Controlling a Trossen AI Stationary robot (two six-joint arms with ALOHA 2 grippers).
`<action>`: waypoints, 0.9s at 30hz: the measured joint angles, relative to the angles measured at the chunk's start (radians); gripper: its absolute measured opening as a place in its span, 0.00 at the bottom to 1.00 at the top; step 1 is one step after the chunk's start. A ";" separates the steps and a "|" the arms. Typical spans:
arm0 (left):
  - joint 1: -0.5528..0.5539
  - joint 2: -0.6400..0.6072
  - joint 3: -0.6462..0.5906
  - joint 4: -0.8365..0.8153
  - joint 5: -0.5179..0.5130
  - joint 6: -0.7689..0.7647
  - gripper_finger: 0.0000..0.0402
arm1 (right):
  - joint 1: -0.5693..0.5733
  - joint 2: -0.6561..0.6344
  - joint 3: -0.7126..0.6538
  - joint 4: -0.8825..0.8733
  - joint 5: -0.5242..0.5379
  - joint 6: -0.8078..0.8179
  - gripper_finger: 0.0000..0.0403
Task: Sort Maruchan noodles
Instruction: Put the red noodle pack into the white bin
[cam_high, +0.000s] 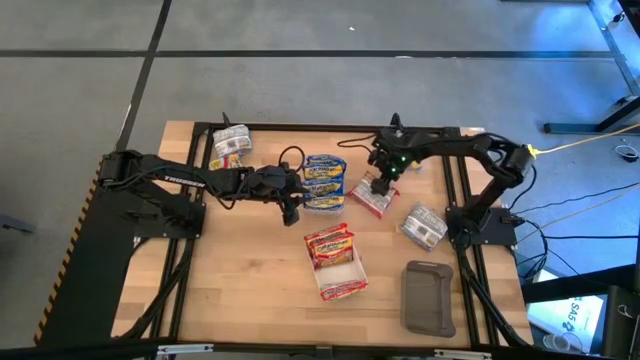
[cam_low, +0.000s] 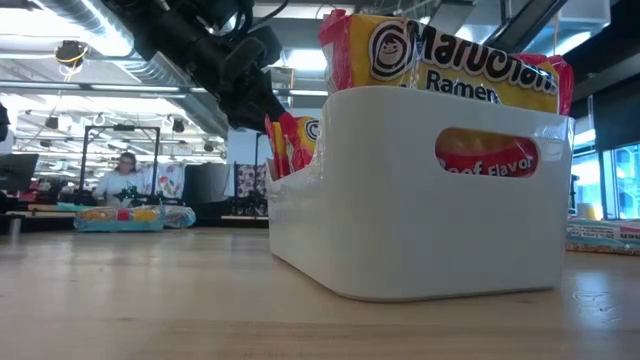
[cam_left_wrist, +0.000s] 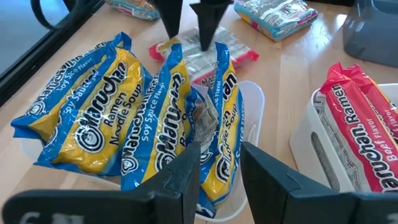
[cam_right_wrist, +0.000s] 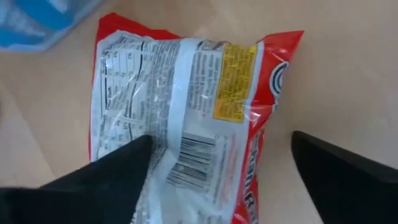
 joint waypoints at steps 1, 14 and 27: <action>0.000 0.000 0.000 0.001 0.000 0.000 0.26 | 0.008 0.009 0.000 0.007 -0.020 0.000 0.93; 0.001 0.000 0.000 0.007 0.000 0.000 0.26 | 0.035 0.043 0.000 0.046 -0.115 -0.055 0.63; 0.001 0.000 0.000 0.009 -0.033 0.008 0.26 | 0.036 0.037 0.025 0.005 -0.127 -0.087 0.31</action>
